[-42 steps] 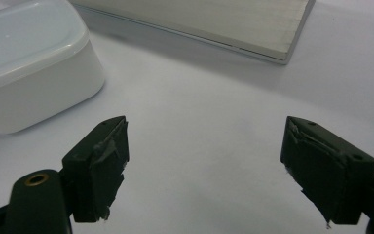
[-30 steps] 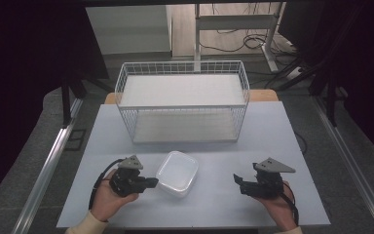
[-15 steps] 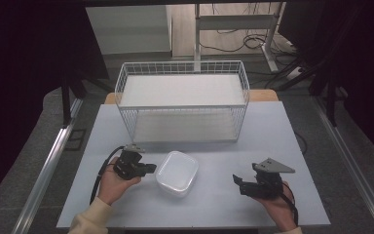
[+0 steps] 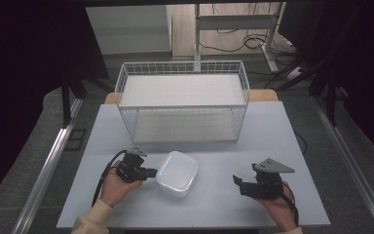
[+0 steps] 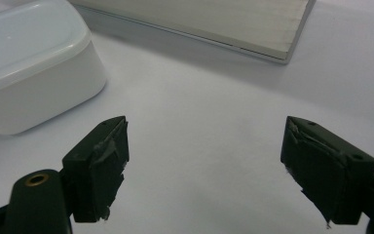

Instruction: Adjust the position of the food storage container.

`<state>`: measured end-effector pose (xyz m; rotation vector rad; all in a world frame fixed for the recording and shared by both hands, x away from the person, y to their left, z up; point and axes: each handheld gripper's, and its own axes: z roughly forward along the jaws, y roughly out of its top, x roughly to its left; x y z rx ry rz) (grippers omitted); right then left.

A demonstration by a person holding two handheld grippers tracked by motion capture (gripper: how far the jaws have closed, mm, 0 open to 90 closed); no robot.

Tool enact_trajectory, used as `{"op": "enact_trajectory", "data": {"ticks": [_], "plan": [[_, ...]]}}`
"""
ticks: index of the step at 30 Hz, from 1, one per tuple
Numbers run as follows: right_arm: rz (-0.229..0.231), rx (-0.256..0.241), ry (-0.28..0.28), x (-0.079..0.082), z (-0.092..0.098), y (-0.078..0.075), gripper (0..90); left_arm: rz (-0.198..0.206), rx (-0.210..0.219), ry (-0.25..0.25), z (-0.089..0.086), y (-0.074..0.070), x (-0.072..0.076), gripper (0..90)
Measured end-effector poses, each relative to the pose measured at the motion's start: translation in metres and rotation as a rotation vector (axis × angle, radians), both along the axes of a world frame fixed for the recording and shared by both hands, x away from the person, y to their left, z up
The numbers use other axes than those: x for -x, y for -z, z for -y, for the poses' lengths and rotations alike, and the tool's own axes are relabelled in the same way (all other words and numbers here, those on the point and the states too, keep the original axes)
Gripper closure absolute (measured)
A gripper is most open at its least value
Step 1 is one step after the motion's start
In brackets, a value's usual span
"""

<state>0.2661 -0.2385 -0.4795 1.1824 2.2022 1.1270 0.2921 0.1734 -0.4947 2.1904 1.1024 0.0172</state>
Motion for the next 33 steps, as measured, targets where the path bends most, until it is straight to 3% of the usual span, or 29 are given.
{"op": "enact_trajectory", "data": {"ticks": [10,16,25,33], "plan": [[-0.002,0.005,-0.004,0.0,0.0,0.0,17.8,0.006,-0.007,0.038,0.009,-0.002,0.01,89.7],[-0.001,0.005,-0.004,0.0,0.0,0.0,17.8,-0.017,0.017,0.057,0.013,0.001,0.016,89.7],[0.0,0.006,-0.005,0.0,0.0,0.0,17.8,-0.011,0.003,0.117,0.031,0.002,0.025,89.6],[0.0,0.008,-0.008,0.0,0.0,0.0,17.8,-0.005,0.008,0.115,0.034,0.002,0.026,89.6]]}}
